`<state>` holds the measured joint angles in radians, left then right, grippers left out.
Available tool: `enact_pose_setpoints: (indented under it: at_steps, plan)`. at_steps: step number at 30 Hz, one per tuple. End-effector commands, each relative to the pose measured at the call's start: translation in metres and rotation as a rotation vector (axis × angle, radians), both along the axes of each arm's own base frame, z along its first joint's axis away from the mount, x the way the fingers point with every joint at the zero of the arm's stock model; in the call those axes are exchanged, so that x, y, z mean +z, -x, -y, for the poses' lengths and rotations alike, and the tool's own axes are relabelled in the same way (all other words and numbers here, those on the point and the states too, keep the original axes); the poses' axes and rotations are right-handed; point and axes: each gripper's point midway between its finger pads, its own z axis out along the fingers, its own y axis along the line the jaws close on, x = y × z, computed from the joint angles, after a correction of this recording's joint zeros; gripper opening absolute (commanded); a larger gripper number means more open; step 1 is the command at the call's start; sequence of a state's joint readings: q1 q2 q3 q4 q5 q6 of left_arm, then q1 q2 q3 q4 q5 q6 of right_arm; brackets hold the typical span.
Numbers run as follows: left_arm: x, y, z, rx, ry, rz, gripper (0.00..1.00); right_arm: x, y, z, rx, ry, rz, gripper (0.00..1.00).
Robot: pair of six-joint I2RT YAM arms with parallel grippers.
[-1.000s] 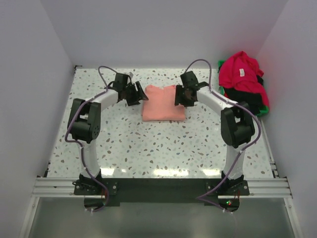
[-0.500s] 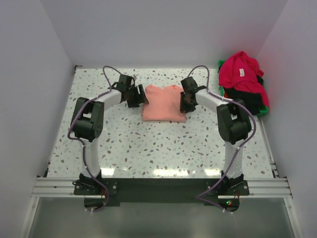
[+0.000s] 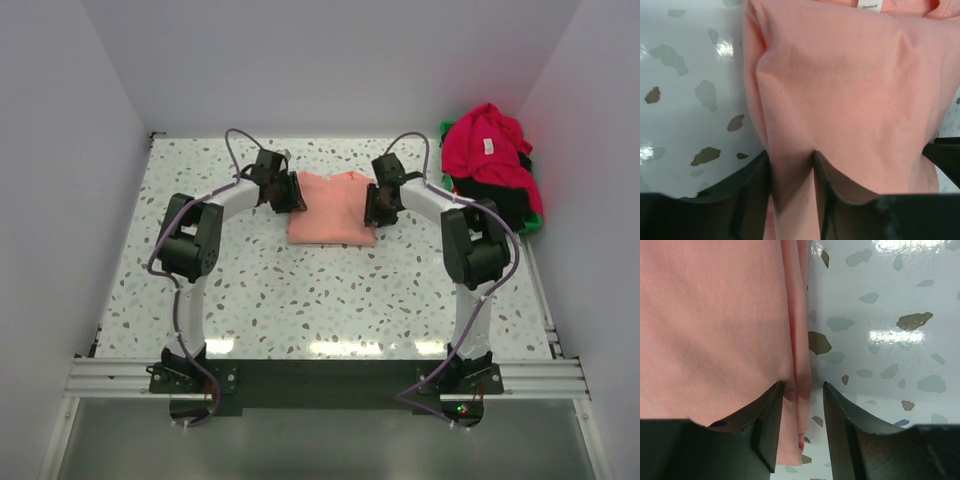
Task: Fold and stack the t-shirts
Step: Neatly place the folded tshirt to the corner
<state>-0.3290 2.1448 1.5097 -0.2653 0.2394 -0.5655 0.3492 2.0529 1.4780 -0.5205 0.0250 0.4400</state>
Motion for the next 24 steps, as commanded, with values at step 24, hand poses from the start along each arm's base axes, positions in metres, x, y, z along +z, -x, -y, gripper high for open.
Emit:
enact_pose_setpoints:
  at_steps: [24]
  plan:
    - [0.031, 0.122, -0.231, 1.013, 0.247, -0.085, 0.0, 0.137, 0.042, -0.027, 0.016, -0.26, 0.271, 0.51]
